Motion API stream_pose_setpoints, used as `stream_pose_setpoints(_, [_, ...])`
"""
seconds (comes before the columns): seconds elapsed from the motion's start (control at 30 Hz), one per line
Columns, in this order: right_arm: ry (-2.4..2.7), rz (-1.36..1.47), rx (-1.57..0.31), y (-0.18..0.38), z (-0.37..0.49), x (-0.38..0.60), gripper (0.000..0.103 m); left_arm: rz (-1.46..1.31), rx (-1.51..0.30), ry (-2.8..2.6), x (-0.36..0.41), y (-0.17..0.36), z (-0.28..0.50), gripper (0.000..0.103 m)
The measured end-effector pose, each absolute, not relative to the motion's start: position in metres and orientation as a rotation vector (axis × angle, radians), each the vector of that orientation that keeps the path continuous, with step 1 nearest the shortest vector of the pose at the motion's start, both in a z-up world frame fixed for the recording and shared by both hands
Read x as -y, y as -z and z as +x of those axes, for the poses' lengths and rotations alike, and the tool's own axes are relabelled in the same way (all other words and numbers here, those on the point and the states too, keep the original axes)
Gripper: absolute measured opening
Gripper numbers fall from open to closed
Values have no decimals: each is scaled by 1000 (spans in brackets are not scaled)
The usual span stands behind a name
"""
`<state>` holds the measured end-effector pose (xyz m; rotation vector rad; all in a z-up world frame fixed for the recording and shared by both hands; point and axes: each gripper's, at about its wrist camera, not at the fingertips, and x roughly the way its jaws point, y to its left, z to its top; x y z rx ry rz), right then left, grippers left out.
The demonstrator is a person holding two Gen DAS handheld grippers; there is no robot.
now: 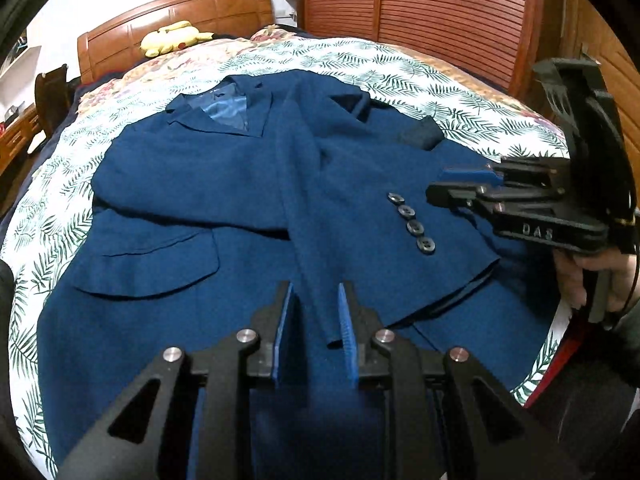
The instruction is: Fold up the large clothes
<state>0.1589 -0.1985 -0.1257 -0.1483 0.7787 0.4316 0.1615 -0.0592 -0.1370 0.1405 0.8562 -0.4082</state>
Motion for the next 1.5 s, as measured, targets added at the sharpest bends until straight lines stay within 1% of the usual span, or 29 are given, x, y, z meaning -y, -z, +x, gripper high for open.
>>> stream_pose_setpoints(0.2, [-430, -153, -802, 137, 159, 200, 28, 144, -861, 413, 64, 140, 161, 20])
stream_pose_setpoints(0.73, [-412, -163, -800, 139, 163, 197, 35, 200, -872, 388, 72, 148, 161, 21])
stream_pose_setpoints(0.93, [-410, -159, -797, 139, 163, 199, 36, 148, -908, 400, 67, 148, 163, 21])
stream_pose_setpoints(1.0, [-410, -157, -793, 137, 163, 200, 36, 140, -913, 409, 65, 147, 162, 18])
stream_pose_setpoints(1.03, [-410, -156, -792, 137, 162, 200, 37, 137, -910, 413, 64, 145, 161, 11])
stream_pose_setpoints(1.07, [-410, -153, -789, 136, 162, 201, 37, 130, -899, 416, 62, 142, 159, 7])
stream_pose_setpoints(1.1, [-411, -151, -788, 135, 163, 201, 37, 120, -885, 419, 60, 137, 157, 6])
stream_pose_setpoints(1.33, [-405, -136, -771, 128, 162, 204, 37, 122, -773, 374, 37, 103, 155, 3])
stream_pose_setpoints(1.5, [-409, -123, -755, 122, 160, 206, 37, 115, -718, 273, 0, 77, 173, 2])
